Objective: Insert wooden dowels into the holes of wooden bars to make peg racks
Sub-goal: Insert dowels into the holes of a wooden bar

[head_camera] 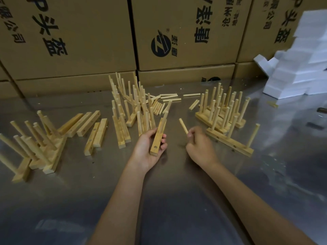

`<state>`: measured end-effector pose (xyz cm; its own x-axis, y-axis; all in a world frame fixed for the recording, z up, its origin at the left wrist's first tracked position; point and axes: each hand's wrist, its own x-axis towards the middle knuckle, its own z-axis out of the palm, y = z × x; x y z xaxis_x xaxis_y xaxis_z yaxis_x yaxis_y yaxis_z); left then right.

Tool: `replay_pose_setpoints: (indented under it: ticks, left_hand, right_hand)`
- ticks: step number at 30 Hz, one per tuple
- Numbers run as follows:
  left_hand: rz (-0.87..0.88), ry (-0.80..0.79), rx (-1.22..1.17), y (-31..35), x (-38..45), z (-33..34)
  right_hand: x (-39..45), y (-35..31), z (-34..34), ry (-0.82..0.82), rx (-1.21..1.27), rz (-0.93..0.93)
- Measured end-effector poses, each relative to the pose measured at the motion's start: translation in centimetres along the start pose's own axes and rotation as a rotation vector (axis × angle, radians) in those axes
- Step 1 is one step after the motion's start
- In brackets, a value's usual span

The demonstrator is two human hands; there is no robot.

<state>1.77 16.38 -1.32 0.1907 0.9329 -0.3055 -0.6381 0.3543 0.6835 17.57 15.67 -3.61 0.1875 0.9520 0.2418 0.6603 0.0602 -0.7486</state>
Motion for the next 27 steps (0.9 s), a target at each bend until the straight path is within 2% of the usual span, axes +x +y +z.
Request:
replay_pose_setpoints:
  ticks: [4, 7, 12, 27]
  left_hand:
    - [0.008, 0.002, 0.007, 0.0, -0.2, 0.1]
    - [0.014, 0.007, 0.026, -0.1, -0.2, 0.1]
    - [0.005, 0.028, 0.072, -0.1, 0.1, -0.1]
    - [0.02, -0.02, 0.17, -0.5, 0.5, -0.3]
  right_hand:
    - [-1.9, -0.4, -0.9, 0.011, 0.262, -0.045]
    - [-2.6, -1.9, -2.2, 0.06, 0.316, -0.204]
    - [-3.7, -3.7, -2.6, 0.037, 0.265, -0.446]
    - [-3.9, -4.3, -1.6, -0.034, 0.032, -0.675]
